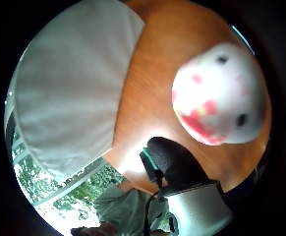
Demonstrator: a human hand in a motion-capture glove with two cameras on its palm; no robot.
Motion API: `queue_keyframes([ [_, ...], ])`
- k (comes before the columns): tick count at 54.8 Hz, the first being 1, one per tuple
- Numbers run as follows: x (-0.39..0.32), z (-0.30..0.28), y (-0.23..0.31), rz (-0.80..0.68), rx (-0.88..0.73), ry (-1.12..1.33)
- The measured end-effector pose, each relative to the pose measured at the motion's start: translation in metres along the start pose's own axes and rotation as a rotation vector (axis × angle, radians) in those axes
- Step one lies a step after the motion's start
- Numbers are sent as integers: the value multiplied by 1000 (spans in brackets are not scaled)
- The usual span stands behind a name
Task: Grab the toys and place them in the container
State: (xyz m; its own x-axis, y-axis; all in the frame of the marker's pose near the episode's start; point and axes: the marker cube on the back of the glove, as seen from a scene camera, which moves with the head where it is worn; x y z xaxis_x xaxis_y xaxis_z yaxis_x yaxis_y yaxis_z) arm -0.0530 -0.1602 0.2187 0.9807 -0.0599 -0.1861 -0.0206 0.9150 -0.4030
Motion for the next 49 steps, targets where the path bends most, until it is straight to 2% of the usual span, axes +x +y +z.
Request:
queue_keyframes([
  [2, -15, 19, 5, -128, -20, 100],
  [4, -22, 29, 6, -177, 3, 164],
  [11, -17, 38, -5, -93, 137, 118],
  [14, -6, 39, -10, -94, 172, 122],
  [20, -15, 37, -16, -102, 278, -58],
  [28, -26, 35, -16, -151, 385, -98],
  [34, -17, 10, -18, -126, 360, -143],
  [40, -31, -13, -6, -173, 339, -88],
  [46, 6, -84, 10, -169, 378, -77],
  [49, 10, -119, 16, -110, 410, -218],
])
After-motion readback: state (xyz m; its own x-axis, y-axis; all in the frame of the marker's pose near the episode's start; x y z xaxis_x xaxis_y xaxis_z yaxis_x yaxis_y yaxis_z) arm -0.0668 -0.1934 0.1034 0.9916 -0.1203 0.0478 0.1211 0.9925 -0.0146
